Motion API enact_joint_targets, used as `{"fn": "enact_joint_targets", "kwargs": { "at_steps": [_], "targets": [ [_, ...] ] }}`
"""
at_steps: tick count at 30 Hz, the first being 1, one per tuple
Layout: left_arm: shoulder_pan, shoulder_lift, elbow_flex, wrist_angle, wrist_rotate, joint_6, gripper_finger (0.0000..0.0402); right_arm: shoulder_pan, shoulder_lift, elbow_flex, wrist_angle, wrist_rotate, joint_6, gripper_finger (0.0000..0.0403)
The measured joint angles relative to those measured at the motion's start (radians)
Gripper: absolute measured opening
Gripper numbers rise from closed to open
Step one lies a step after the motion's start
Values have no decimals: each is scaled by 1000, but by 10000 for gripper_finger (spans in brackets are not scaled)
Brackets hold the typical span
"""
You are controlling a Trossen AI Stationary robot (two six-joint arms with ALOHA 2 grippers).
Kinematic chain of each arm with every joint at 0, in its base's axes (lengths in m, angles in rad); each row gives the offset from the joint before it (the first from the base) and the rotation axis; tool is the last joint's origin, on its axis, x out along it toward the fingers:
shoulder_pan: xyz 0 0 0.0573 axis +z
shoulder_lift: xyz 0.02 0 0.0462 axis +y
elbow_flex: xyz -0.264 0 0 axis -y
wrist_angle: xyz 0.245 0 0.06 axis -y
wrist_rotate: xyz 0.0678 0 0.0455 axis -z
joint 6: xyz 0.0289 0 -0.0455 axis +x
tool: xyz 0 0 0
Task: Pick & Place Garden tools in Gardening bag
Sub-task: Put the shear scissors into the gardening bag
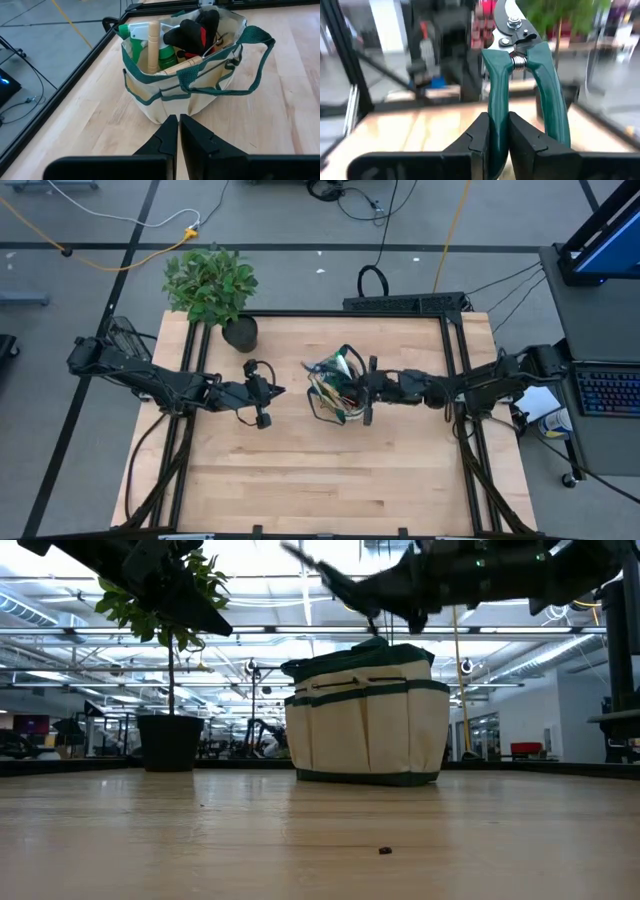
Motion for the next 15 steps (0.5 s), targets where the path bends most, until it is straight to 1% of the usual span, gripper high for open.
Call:
{"fn": "enact_joint_targets", "kwargs": {
  "at_steps": [7,9,13,15],
  "targets": [
    [0,0,0,-1,1,0,26,33,-33,0,-320,2,87,40],
    [0,0,0,-10,2,0,26,39,-41,0,-376,18,111,40],
    [0,0,0,-33,11,-7,26,45,-70,0,-433,107,127,40],
    [0,0,0,-37,22,-6,26,45,-90,0,-453,133,127,40]
  ]
}}
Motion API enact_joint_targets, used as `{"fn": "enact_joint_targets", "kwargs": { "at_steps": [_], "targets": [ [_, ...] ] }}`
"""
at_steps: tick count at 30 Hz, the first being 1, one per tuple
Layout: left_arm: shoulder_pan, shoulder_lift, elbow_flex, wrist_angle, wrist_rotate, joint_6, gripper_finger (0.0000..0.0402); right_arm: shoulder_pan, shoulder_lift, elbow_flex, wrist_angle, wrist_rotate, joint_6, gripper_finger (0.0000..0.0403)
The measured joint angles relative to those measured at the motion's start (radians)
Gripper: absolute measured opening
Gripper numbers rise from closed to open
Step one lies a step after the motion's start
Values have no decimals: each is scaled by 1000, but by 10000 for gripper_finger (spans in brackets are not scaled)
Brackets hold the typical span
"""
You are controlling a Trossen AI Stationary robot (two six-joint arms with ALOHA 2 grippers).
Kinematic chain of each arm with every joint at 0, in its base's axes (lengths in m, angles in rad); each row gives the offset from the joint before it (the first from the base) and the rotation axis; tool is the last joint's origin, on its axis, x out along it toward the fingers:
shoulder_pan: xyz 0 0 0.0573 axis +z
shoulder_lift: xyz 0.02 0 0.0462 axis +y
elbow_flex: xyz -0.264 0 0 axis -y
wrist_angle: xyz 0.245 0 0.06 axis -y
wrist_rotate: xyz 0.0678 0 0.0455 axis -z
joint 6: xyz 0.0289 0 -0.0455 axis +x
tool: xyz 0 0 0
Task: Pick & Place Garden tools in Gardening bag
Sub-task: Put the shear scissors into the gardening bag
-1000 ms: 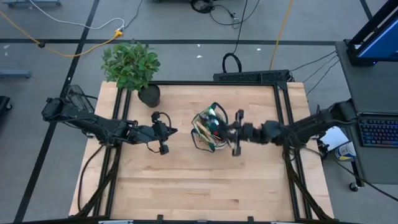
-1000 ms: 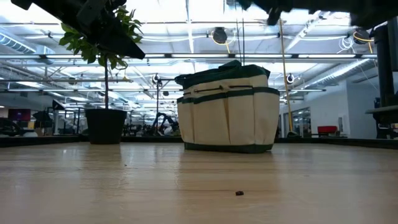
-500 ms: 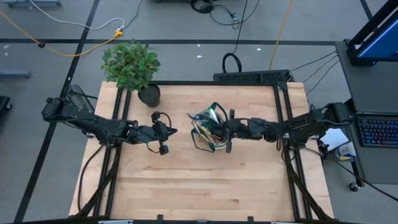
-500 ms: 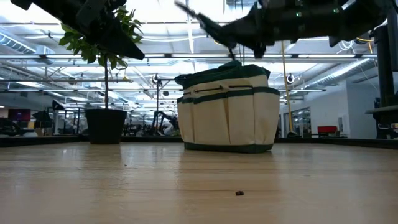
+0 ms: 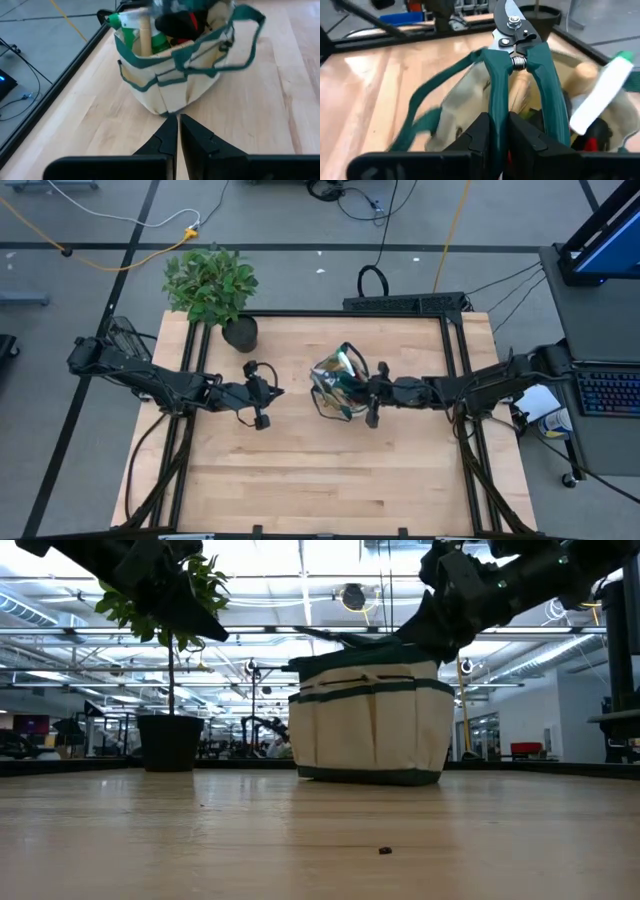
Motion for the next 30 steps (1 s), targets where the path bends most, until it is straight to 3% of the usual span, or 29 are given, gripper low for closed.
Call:
{"fn": "enact_joint_targets", "kwargs": {
  "at_steps": [8,12,18,26,30],
  "targets": [
    [0,0,0,-9,-1,0,26,0,-65,1,-192,-50,204,40],
    [0,0,0,0,-2,0,26,-5,-68,1,-223,-60,209,40],
    [0,0,0,5,-2,-19,26,-43,-68,1,-242,-181,261,47],
    [0,0,0,4,-4,-20,26,-83,-67,1,-253,-217,205,95],
    [0,0,0,4,-4,-20,26,-90,-65,0,-215,-213,24,126]
  ]
}}
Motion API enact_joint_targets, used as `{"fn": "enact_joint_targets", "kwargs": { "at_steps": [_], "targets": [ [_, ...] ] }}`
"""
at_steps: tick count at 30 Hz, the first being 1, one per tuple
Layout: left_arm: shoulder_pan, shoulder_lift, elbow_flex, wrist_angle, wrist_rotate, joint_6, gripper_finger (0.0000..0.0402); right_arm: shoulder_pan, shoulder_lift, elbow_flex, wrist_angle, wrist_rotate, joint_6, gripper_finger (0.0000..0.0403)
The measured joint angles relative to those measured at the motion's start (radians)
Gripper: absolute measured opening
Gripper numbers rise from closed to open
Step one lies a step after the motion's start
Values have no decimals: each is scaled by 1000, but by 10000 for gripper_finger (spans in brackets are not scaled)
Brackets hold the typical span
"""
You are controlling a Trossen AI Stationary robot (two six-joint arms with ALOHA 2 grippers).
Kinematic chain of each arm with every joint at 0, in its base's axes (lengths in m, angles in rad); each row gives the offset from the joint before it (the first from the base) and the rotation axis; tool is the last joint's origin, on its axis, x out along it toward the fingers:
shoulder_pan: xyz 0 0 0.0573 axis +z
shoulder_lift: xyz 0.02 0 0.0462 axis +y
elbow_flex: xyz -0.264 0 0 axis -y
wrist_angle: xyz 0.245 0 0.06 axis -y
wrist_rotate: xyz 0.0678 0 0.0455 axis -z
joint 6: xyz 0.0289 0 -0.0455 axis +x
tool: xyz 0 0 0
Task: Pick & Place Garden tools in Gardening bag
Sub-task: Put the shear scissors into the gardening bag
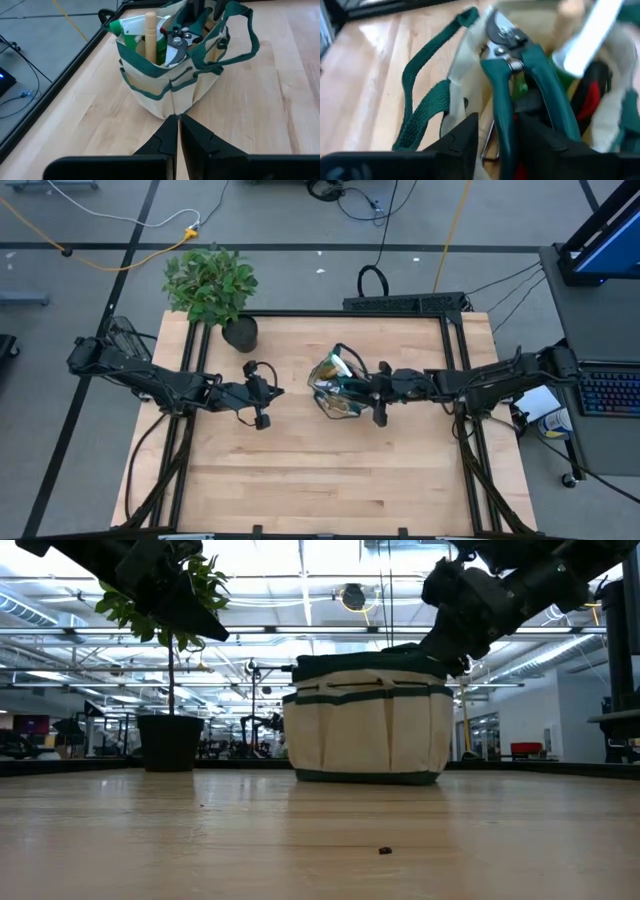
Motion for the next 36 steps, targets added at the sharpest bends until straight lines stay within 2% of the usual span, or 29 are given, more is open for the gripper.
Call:
{"fn": "enact_joint_targets", "kwargs": {
  "at_steps": [3,9,12,16,18,22,27,36],
  "targets": [
    [0,0,0,3,0,4,26,1,0,0,45,0,-86,149],
    [0,0,0,9,0,5,26,9,-44,-2,82,1,-96,178],
    [0,0,0,6,0,20,26,7,-87,-2,110,7,-145,180],
    [0,0,0,24,-1,45,26,-17,-80,-1,289,134,-186,169],
    [1,0,-1,37,-7,50,26,-37,-38,1,325,107,-199,162],
    [1,0,-1,84,-7,47,26,-51,62,-1,324,-6,-170,150],
    [1,0,-1,84,4,48,26,-55,140,0,300,8,-157,146],
    [1,0,-1,84,3,58,26,-77,166,5,159,3,-78,146]
  ]
}}
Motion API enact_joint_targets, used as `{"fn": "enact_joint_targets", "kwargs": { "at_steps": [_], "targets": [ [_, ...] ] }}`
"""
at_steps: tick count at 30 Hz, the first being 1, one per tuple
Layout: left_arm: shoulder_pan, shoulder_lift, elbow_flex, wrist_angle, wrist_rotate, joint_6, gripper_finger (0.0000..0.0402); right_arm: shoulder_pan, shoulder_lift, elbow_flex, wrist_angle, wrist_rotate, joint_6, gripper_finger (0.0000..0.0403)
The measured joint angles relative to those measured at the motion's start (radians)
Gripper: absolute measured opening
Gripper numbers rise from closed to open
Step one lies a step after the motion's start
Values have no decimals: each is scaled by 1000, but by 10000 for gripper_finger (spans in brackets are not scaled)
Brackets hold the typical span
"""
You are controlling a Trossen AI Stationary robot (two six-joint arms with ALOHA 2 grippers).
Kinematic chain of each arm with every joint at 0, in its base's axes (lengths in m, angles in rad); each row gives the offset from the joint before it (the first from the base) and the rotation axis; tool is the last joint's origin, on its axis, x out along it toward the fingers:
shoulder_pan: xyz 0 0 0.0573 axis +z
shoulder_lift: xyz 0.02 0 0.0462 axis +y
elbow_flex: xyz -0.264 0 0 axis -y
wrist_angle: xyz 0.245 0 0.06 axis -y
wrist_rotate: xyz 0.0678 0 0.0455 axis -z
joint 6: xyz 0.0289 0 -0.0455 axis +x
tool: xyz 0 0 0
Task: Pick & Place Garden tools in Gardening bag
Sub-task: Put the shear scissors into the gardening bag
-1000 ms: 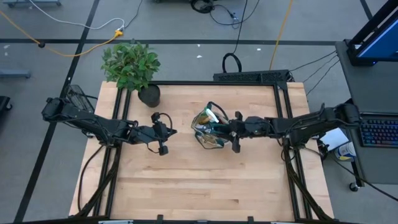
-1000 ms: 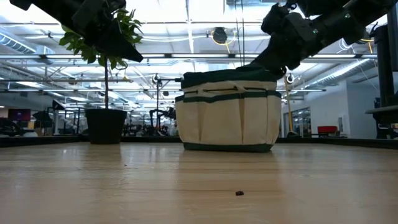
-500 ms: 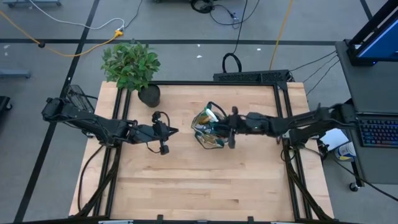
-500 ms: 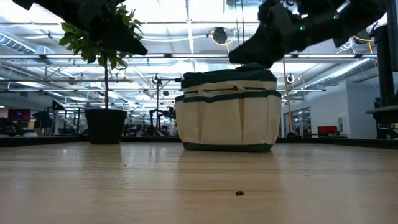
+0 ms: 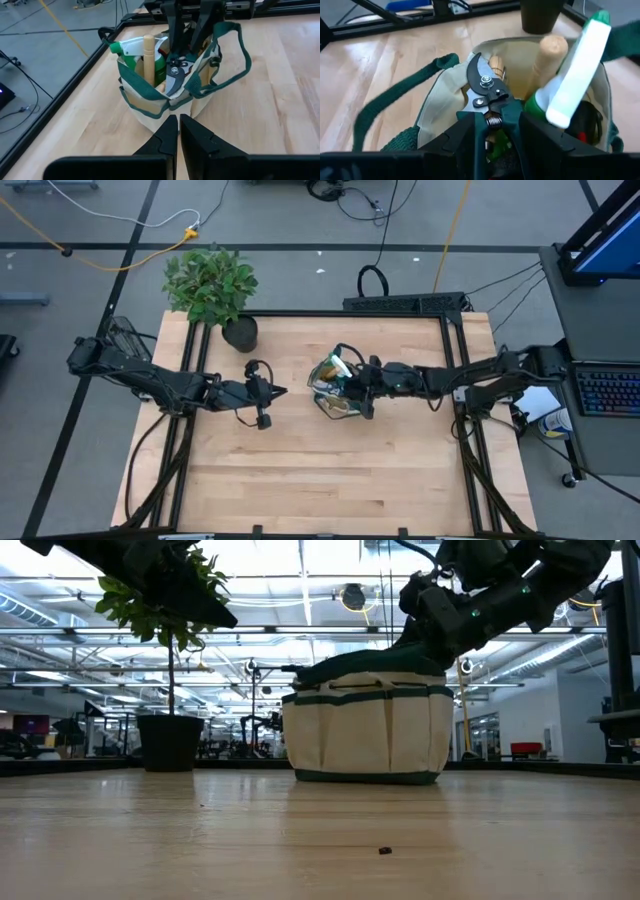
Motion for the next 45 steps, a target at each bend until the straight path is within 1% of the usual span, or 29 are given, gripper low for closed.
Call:
{"fn": "enact_joint_targets", "kwargs": {
  "at_steps": [4,6,9,11,13,15,16,18,21,24,27,32,34,39,41,45],
  "targets": [
    [0,0,0,1,0,16,26,0,1,-1,-54,1,-2,146],
    [0,0,0,2,-1,15,26,0,1,-1,-62,23,-14,146],
    [0,0,0,2,-1,11,26,3,-10,-2,-30,139,-19,146],
    [0,0,0,3,-1,-5,26,0,-14,-7,11,196,-27,146],
    [0,0,0,5,-1,-39,26,-2,-25,-6,32,203,-46,146],
    [0,7,0,19,-2,-45,26,-2,-26,-7,37,181,-46,146],
    [0,11,0,27,-2,-19,26,-1,-26,-6,29,177,-37,146],
    [3,28,0,78,23,89,26,-1,-27,-6,9,169,-22,146],
    [11,79,0,216,121,295,26,-1,-27,-5,-6,168,-26,146],
    [23,159,0,366,218,431,27,-1,-27,-5,8,164,-28,146],
    [46,239,1,466,216,499,27,-1,-27,-6,24,160,-45,146],
    [98,361,42,480,218,499,27,-1,-26,-6,38,157,-58,146],
    [114,403,66,482,239,495,27,-1,-26,-6,42,157,-58,146],
    [129,465,120,474,258,533,27,-1,-26,-6,41,156,-44,146],
    [129,478,134,475,251,575,27,-1,-26,-6,43,156,-42,146],
    [130,478,135,461,187,718,26,-1,-26,-6,44,156,-34,146]
  ]
}}
